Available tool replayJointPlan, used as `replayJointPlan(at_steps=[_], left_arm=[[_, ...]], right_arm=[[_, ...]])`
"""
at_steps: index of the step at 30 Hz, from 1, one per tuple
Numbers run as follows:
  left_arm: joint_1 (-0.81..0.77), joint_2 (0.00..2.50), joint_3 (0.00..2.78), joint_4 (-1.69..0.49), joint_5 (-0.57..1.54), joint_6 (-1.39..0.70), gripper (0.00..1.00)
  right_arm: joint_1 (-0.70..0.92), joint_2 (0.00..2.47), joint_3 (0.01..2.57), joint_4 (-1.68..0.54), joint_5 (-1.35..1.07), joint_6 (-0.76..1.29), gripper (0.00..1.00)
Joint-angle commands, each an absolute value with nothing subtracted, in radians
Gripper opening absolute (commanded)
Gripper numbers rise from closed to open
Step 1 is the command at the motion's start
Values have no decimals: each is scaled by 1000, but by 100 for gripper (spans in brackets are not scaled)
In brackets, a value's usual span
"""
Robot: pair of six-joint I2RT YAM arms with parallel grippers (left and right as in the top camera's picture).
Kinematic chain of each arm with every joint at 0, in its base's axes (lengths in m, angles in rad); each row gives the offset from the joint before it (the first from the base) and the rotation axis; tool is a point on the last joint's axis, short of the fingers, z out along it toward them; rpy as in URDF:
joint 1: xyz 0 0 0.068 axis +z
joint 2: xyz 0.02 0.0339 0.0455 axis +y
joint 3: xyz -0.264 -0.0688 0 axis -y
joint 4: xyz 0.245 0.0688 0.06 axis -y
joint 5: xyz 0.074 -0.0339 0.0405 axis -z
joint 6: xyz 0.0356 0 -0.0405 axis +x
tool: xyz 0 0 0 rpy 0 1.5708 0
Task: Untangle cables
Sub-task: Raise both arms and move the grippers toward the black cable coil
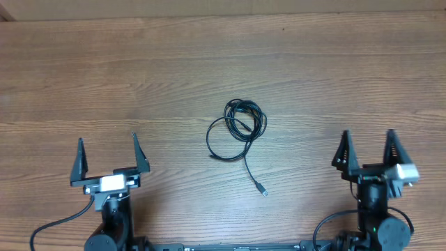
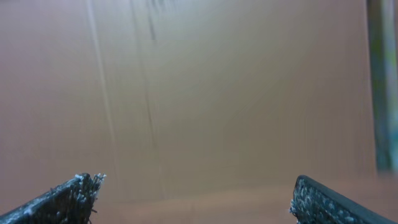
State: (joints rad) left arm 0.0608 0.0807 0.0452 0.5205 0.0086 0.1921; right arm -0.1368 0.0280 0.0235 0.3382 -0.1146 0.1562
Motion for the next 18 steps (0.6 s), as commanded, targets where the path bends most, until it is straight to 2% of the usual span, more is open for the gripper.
replayJointPlan(at_steps=[1, 6, 13, 18], left_arm=[[69, 83, 189, 497, 81, 130, 100], [69, 146, 403, 376, 90, 130, 100], [69, 356, 712, 226, 236, 130, 100], [69, 522, 958, -1, 362, 130, 100]], right_arm=[[-138, 23, 69, 427, -105, 155, 100], [-138, 24, 155, 463, -106, 147, 100], [-138, 83, 321, 459, -106, 146, 100], [-138, 194, 498, 343, -117, 147, 100]])
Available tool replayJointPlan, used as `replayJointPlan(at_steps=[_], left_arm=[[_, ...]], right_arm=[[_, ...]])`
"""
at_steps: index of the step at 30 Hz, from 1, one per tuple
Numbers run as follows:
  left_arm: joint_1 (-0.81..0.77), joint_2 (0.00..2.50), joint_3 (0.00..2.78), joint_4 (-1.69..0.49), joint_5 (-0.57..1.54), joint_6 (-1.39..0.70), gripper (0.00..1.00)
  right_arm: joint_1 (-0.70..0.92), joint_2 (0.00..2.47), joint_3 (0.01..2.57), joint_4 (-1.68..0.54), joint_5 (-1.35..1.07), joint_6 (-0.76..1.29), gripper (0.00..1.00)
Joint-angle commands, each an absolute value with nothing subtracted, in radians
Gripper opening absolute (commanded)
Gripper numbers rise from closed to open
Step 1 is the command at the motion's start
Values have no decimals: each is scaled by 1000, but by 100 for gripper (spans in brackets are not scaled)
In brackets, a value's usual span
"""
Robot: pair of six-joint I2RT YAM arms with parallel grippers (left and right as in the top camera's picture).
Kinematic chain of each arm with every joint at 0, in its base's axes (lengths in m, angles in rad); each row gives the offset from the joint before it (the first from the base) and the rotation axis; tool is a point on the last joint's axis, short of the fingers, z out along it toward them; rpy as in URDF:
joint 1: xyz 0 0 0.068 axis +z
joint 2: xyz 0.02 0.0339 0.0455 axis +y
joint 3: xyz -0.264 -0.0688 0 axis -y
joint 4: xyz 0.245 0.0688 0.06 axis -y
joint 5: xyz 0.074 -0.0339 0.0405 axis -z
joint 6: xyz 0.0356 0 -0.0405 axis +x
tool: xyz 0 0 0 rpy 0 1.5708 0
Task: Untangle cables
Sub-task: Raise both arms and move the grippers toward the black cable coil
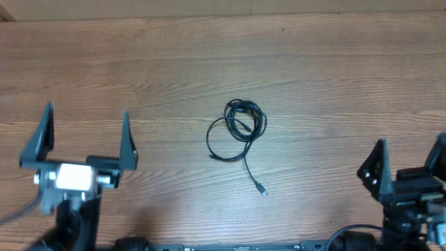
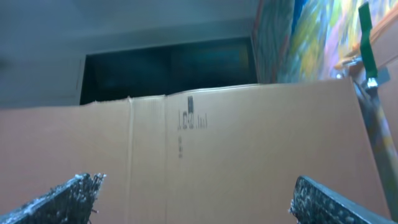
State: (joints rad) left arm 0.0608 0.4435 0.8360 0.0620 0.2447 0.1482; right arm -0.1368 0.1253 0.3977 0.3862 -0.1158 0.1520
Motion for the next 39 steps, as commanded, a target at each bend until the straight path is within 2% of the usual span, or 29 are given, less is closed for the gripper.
replayJointPlan(at_steps=[1, 9, 17, 25, 32, 39], left_arm=[[69, 561, 1011, -57, 390, 130, 100], [69, 835, 1291, -402, 553, 96, 100], [68, 1039, 1350, -613, 683, 96, 99], [3, 1209, 1350, -772, 735, 95, 100], [-45, 1342, 1350, -762, 735, 76, 100], [-122, 1498, 1350, -786, 733, -46, 100]], right_arm=[[-138, 229, 549, 294, -118, 147, 100], [-138, 546, 930, -112, -208, 147, 100], [-138, 878, 1175, -454, -440, 147, 100], [-138, 1101, 1184, -484, -683, 150, 100], [-138, 1275, 1183, -508, -859, 156, 100], [-138, 1344, 1183, -556, -927, 157, 100]])
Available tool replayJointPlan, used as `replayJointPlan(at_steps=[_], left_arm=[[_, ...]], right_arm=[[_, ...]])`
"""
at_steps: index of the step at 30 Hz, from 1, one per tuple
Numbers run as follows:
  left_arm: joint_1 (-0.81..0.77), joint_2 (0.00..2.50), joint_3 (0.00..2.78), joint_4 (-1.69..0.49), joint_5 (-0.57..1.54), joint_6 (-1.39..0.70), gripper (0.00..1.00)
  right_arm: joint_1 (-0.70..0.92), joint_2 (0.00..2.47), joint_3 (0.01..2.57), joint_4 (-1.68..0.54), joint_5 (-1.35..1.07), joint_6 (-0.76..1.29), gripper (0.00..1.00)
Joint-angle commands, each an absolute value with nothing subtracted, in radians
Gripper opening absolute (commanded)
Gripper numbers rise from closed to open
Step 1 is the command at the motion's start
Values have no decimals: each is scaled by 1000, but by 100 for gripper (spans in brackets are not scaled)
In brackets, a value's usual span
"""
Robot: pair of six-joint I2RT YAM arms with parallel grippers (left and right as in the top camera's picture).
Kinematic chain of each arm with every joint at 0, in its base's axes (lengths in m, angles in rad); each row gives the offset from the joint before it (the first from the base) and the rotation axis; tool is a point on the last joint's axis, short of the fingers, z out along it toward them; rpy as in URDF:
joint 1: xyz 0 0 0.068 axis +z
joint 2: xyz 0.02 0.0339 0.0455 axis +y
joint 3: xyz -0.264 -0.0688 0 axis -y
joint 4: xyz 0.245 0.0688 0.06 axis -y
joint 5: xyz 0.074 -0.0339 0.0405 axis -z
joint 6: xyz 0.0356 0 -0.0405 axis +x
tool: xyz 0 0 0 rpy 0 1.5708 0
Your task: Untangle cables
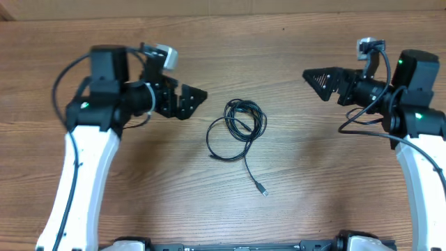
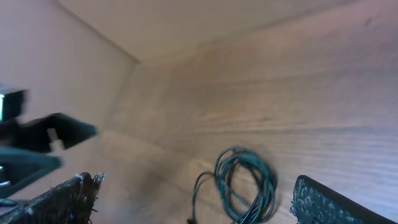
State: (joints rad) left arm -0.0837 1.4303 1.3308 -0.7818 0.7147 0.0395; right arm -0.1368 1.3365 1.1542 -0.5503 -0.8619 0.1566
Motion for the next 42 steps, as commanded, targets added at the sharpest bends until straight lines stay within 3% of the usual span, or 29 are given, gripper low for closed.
replayJointPlan(at_steps=[1, 3, 6, 13, 16, 17, 20, 22, 24, 30, 31, 34, 36, 37, 39, 42], left_arm=[[-135, 1521, 1350, -786, 732, -54, 100], [-162, 1569, 1350, -784, 725, -78, 100], [-207, 1641, 1350, -778, 693, -119, 92], [-290, 1771, 1350, -696, 457, -219, 63], [-320, 1798, 1350, -637, 400, -250, 45], [-327, 1805, 1350, -625, 387, -255, 40], [-368, 1838, 1350, -576, 261, -270, 25], [-386, 1851, 1350, -569, 205, -270, 24], [-400, 1868, 1350, -563, 173, -270, 4], [-419, 1926, 1350, -533, 222, -270, 4], [-419, 1932, 1350, -533, 231, -270, 8], [-419, 1937, 1350, -533, 231, -270, 31], [-419, 1937, 1351, -532, 248, -270, 54], [-419, 1937, 1351, -530, 263, -269, 61], [-419, 1937, 1351, -524, 286, -270, 61], [-419, 1937, 1351, -523, 289, -270, 59]], right_arm=[[-138, 1346, 1183, -555, -927, 160, 100], [-138, 1351, 1183, -550, -926, 159, 100], [-138, 1351, 1183, -548, -925, 159, 96], [-138, 1352, 1183, -556, -856, 159, 47], [-138, 1353, 1183, -556, -845, 159, 12], [-138, 1354, 1183, -556, -839, 160, 7], [-138, 1361, 1183, -565, -820, 171, 4], [-136, 1371, 1183, -575, -804, 190, 4], [-130, 1386, 1183, -585, -805, 190, 4], [-95, 1445, 1183, -577, -805, 190, 4], [-91, 1453, 1183, -566, -805, 190, 4], [-81, 1485, 1183, -525, -804, 189, 4], [-77, 1505, 1183, -502, -804, 189, 18], [-77, 1517, 1183, -488, -804, 190, 23], [-78, 1534, 1183, -455, -804, 190, 32], [-77, 1562, 1183, -419, -803, 194, 36]])
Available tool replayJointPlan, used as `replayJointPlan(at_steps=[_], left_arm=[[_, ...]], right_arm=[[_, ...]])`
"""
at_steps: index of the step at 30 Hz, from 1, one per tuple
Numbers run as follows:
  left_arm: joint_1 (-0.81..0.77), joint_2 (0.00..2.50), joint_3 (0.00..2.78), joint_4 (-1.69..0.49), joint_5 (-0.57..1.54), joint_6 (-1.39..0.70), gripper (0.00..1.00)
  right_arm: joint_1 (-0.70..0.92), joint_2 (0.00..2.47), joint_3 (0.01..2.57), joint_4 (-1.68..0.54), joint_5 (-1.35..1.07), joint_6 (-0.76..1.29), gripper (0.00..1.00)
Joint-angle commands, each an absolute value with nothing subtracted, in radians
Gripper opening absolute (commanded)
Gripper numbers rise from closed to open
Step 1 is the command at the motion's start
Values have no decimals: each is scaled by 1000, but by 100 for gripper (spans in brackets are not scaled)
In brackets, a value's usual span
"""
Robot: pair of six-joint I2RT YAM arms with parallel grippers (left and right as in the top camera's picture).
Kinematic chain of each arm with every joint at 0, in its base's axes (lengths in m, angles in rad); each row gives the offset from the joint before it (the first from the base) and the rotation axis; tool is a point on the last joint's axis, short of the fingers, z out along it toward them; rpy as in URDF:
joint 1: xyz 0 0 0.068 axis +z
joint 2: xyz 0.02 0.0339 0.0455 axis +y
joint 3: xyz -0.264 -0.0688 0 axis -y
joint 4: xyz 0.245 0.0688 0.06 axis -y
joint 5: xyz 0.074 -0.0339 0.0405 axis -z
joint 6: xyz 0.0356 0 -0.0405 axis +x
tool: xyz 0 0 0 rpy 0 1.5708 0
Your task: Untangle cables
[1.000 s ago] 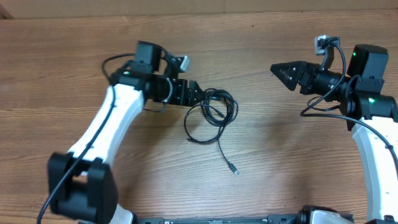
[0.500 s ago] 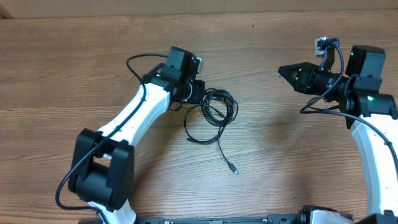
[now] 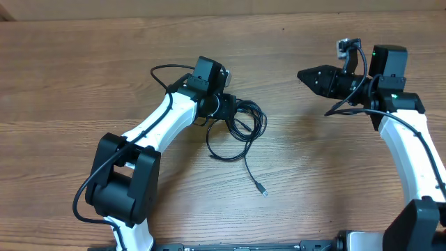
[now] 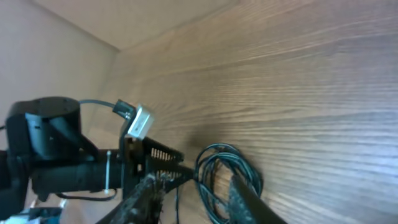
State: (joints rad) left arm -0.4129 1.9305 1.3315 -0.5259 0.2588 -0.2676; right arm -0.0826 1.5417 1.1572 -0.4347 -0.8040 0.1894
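Note:
A thin black cable (image 3: 245, 120) lies on the wooden table (image 3: 104, 63) in a loose tangled coil, its tail running down to a small plug (image 3: 263, 189). My left gripper (image 3: 226, 106) reaches in from the left and its tips touch the coil's left edge. In the right wrist view the left gripper (image 4: 186, 167) forms a narrow V against the cable (image 4: 221, 149), and any grip is unclear. My right gripper (image 3: 304, 74) hovers right of the coil, pointing left, apart from it. It (image 4: 196, 180) is open with a narrowed gap and nothing in it.
A cardboard wall (image 3: 209, 7) runs along the table's far edge and shows as a tan panel (image 4: 56, 56) in the right wrist view. The left arm (image 3: 157, 129) stretches diagonally across the left half. The right arm (image 3: 411, 139) stands along the right side.
My left gripper moved right from beside the coil to touch its left edge. The right gripper shifted slightly left and its fingers drew closer together. The coil lies where it was.
Both grippers began open at the near edge of the table, pointing up, with the coil untouched in the middle. Later they were raised and turned inward on either side of the coil. Now the left one is at the coil and the right one faces it.

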Motion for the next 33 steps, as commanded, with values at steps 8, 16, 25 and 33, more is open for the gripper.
replayJointPlan(at_steps=[8, 16, 25, 33], left_arm=[[-440, 1971, 1351, -503, 217, -310, 44], [-442, 2001, 1351, -432, 218, -318, 40], [-451, 2023, 1351, -428, 218, -318, 4], [-423, 2012, 1380, -413, 319, -27, 4]], right_arm=[[-78, 1598, 1182, -444, -793, 236, 44], [-77, 1598, 1177, -608, -787, 235, 63], [-12, 1598, 1117, -602, -714, 239, 64], [94, 1598, 1113, -601, -535, 356, 64]])
